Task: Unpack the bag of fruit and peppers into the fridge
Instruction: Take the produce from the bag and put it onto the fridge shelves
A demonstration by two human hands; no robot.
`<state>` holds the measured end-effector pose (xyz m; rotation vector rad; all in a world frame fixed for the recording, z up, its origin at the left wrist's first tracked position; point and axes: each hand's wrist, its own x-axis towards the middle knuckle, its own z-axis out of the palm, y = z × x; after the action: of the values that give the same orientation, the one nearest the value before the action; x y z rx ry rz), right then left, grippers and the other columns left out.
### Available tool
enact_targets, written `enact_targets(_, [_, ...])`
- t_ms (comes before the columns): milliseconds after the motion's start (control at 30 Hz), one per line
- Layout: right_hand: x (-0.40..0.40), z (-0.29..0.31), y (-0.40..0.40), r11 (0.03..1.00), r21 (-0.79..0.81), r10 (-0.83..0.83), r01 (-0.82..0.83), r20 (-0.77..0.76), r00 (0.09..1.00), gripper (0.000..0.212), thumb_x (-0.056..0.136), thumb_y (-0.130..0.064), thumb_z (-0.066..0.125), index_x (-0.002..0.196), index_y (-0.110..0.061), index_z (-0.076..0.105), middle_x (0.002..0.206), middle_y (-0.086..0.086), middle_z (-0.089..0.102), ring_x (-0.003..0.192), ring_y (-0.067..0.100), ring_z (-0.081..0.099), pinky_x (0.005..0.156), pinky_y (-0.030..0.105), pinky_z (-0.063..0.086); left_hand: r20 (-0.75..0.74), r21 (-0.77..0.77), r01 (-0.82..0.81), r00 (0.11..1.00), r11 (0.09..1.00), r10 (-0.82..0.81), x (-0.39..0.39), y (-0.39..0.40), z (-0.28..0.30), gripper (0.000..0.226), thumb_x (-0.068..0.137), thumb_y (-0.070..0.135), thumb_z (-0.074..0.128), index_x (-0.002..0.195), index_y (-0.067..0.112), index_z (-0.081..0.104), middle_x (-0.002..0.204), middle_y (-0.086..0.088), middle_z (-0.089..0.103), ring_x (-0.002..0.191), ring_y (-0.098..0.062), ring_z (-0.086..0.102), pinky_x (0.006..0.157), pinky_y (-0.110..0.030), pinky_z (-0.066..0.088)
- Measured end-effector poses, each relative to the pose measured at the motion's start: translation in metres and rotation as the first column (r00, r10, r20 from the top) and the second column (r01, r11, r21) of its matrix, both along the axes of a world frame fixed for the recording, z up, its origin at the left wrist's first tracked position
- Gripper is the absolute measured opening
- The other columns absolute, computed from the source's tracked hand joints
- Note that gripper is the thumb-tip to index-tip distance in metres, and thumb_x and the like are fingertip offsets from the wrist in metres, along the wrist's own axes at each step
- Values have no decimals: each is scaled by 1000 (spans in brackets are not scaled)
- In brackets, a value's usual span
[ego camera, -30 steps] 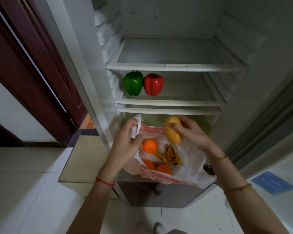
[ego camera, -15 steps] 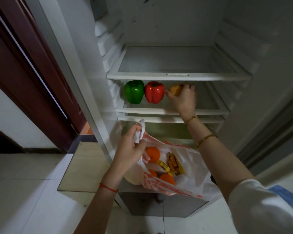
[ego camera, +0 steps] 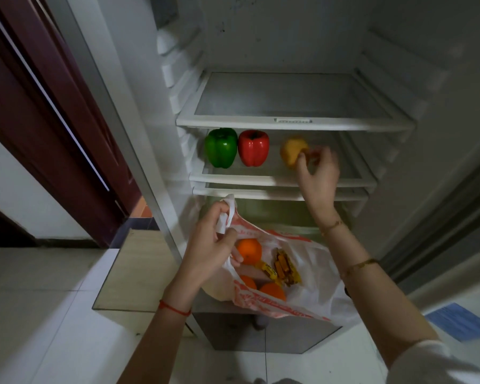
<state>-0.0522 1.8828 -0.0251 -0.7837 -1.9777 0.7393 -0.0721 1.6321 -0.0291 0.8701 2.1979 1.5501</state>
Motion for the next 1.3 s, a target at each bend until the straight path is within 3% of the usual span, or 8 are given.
enact_targets(300, [73,-57,-39,944,206,261,-259,15,965,5,90,-4,57,87,-7,56,84,3,54,75,12,51,69,18,44,-58,-9,-55,997,998,54,0,-12,-10,27,93,5,54,111,24,51,90,-25,66,52,-34,67,55,-56,55])
enact_targets(433, [81,-108,-45,833,49,502,-551,353,790,16,90,-24,53,83,-14,63,80,-1,64,67,12,60,60,30,52,-54,8,-41,998,999,41,8,-14,-6,24,93,3,56,109,20,52,97,-17,69,53,-27,69,58,-52,58])
enact_targets(600, [82,-159,-48,799,-48,487,-599,635,599,7,89,-26,57,83,-26,60,85,-5,64,73,11,56,62,28,46,-2,21,-20,1000,1000,20,19,-19,-4,19,96,-2,53,109,11,50,101,-7,73,50,-23,71,51,-38,59])
enact_targets(733, [83,-174,-43,821,-127,474,-556,695,541,21,91,-37,55,103,-21,59,106,-1,61,93,19,61,73,33,50,8,18,-33,999,999,33,23,-22,-4,21,96,-5,51,111,8,48,98,-11,73,49,-26,70,48,-37,58])
enact_targets(800, [81,-182,-42,807,-228,485,-545,783,390,39,92,-38,56,127,-19,52,125,5,57,113,26,58,89,36,49,0,14,-31,1000,999,31,22,-22,-5,23,95,-6,50,110,10,46,100,-13,72,48,-26,70,47,-36,57])
enact_targets(900, [81,-201,-43,742,-262,486,-616,844,227,70,96,-40,53,154,-20,20,161,7,16,148,33,15,121,44,15,5,12,-24,1000,1000,24,22,-22,-6,23,95,-7,50,109,11,46,101,-11,71,48,-25,70,48,-36,57])
enact_targets(967, [80,-210,-43,656,-126,373,-744,911,174,81,93,-44,54,155,-22,7,162,10,3,148,39,-5,120,50,-6,7,6,-21,1000,1000,21,23,-21,-7,25,95,-8,50,111,11,47,96,-16,72,49,-22,70,48,-33,57])
enact_targets(1300, [77,-233,-50,604,4,293,-797,929,227,85,83,-55,64,152,-30,22,163,10,11,148,44,5,109,53,-15,21,3,-13,1000,1000,13,22,-20,-7,25,95,-5,52,112,12,48,85,-14,72,49,-20,70,50,-34,58])
